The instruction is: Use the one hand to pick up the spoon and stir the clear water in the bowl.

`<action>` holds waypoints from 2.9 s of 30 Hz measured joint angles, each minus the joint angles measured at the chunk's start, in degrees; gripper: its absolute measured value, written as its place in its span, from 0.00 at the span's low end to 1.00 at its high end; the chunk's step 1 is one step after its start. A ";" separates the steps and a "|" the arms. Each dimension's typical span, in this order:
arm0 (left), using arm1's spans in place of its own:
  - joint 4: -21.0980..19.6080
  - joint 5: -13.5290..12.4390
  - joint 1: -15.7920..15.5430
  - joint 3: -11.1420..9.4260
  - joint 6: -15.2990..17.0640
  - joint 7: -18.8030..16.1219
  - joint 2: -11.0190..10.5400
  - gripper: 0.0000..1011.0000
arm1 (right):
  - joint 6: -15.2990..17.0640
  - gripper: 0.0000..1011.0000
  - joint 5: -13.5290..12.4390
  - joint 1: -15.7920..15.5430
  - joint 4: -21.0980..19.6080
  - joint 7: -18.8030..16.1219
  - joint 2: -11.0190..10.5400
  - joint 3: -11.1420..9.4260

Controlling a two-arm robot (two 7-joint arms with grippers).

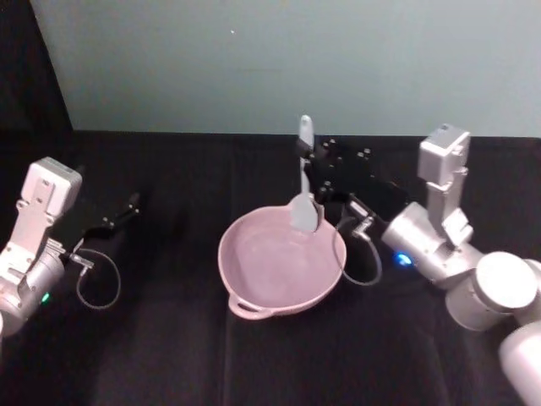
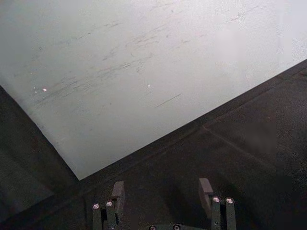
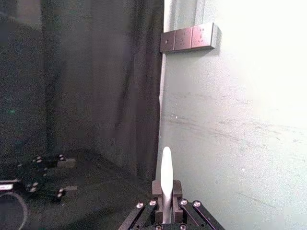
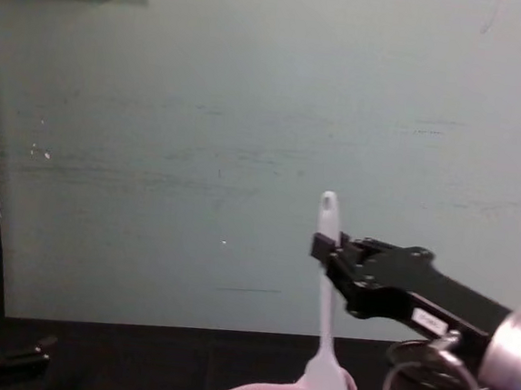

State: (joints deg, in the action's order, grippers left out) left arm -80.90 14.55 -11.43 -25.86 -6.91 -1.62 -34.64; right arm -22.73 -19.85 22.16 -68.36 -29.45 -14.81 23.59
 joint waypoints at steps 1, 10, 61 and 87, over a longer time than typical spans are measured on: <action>0.00 0.00 0.00 0.00 0.00 0.00 0.00 1.00 | 0.92 0.12 -0.41 -0.95 -1.70 -0.55 -1.00 -0.46; 0.00 0.00 0.00 0.00 0.00 0.00 0.00 1.00 | 7.36 0.11 -5.13 -8.68 -13.77 -6.09 -6.53 -0.65; 0.00 0.00 0.00 0.00 0.00 0.00 0.00 1.00 | 12.04 0.11 -10.02 -8.96 -14.82 -9.00 -6.49 0.50; 0.00 0.00 0.00 0.00 0.00 0.00 0.00 1.00 | 3.20 0.11 -3.39 0.19 0.49 -2.54 2.81 3.96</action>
State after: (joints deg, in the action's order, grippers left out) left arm -80.90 14.55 -11.43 -25.86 -6.91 -1.62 -34.65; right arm -19.52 -23.24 22.35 -67.87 -31.99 -12.00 27.55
